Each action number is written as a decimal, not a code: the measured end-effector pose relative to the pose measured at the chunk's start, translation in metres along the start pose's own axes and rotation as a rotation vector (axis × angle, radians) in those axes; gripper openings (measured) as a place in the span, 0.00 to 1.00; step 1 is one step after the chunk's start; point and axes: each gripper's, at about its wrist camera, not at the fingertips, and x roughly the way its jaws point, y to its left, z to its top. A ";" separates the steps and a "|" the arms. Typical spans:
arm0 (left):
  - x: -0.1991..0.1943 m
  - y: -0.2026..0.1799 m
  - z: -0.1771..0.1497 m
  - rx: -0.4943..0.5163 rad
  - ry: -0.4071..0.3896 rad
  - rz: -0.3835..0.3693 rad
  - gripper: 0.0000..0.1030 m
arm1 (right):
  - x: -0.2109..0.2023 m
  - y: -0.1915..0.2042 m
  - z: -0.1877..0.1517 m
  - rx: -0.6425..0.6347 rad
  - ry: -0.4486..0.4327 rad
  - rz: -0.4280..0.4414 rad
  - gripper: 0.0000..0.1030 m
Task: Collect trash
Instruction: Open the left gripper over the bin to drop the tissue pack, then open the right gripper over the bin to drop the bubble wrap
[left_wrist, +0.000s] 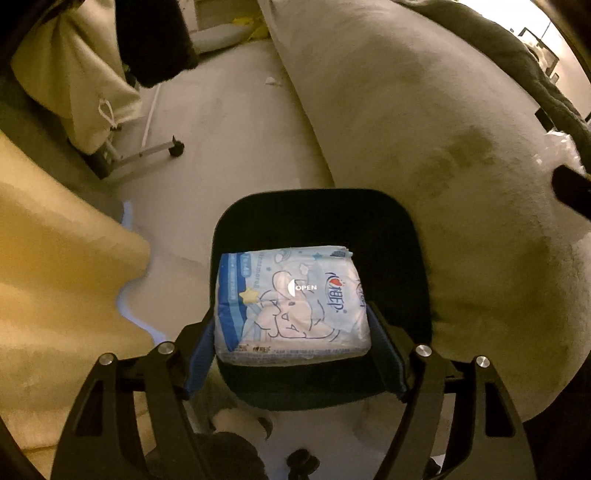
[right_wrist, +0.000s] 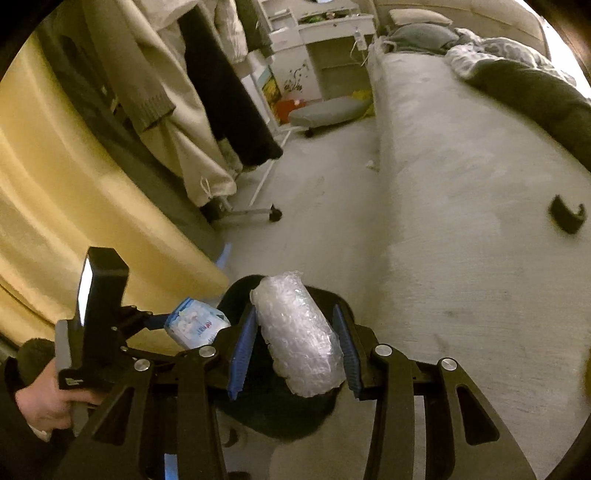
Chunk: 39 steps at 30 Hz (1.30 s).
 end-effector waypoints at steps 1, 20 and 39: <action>0.000 0.003 -0.001 -0.005 0.003 -0.006 0.77 | 0.004 0.002 0.000 -0.003 0.009 0.002 0.42; -0.050 0.047 -0.004 -0.049 -0.181 0.011 0.89 | 0.098 0.038 -0.024 -0.103 0.254 -0.030 0.42; -0.133 0.043 0.009 -0.064 -0.521 -0.014 0.90 | 0.139 0.048 -0.051 -0.181 0.382 -0.108 0.51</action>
